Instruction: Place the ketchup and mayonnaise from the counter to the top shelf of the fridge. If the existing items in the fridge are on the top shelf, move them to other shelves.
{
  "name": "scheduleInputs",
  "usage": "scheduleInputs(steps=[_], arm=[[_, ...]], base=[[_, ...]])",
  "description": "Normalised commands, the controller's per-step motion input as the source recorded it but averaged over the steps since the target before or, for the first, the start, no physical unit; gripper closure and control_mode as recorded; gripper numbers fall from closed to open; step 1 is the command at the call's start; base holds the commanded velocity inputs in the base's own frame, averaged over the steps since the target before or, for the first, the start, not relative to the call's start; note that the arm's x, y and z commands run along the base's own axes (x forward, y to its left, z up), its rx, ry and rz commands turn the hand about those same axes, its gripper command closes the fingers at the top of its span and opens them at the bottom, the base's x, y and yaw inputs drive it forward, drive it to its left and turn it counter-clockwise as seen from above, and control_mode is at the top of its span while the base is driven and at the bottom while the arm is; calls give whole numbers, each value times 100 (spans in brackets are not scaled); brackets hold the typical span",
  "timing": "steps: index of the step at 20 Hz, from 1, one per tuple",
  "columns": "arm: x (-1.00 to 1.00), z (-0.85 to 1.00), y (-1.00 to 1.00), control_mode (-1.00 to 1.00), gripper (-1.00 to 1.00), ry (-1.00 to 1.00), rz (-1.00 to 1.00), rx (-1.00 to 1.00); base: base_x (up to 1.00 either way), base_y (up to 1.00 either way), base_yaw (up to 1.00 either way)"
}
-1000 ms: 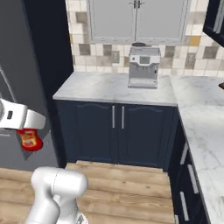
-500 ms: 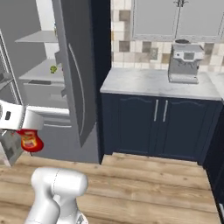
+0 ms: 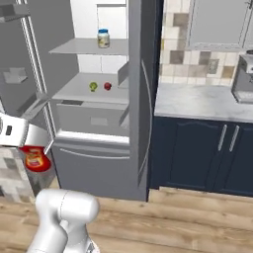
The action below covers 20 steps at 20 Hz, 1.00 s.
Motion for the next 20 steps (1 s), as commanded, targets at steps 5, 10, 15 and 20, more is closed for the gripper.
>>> scheduleInputs(steps=[5,10,15,20], arm=[[0,0,0,100,100,0,0,0],[0,0,0,100,100,0,0,0],[0,0,0,100,100,0,0,0],[0,0,0,100,100,0,0,0]], base=[[78,90,0],[84,31,0],[62,-16,0],[49,-17,0]])
